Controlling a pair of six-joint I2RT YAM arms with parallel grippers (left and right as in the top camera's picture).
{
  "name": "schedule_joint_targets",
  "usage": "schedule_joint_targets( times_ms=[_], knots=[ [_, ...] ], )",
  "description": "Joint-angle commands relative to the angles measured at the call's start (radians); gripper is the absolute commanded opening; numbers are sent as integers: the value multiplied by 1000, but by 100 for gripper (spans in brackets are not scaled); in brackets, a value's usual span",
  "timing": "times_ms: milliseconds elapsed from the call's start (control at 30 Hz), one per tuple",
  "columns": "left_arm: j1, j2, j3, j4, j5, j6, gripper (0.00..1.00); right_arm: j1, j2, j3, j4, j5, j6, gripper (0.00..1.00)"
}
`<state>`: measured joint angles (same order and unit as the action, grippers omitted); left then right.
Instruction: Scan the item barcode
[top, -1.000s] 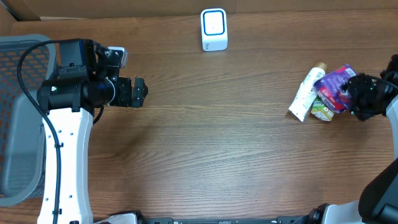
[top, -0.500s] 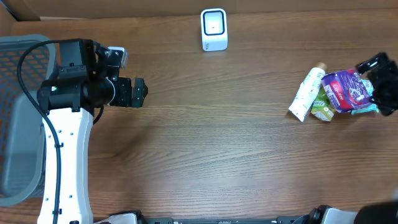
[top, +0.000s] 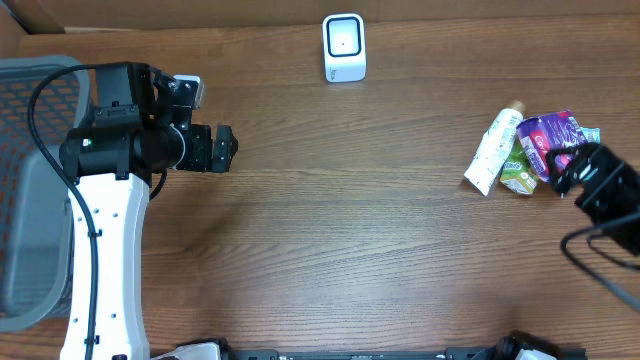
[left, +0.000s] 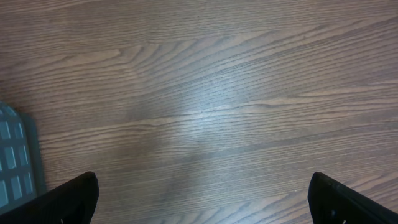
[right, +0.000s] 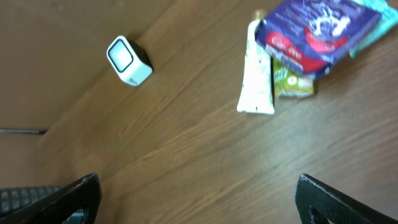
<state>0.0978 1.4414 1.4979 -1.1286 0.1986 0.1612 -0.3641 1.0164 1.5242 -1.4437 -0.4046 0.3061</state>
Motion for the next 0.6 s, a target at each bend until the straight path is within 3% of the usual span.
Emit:
schedule_joint_targets(
  times_ms=[0,333,567],
  knots=[
    [-6,0,3,3,5,18,99,4,-27,13,-13,-8,-15,100],
    [-8,0,3,3,4,18,100,4,-26,8,-49,119,-30,100],
    [-6,0,3,3,4,18,100,5,-33,-31,7,52,-189,100]
  ],
)
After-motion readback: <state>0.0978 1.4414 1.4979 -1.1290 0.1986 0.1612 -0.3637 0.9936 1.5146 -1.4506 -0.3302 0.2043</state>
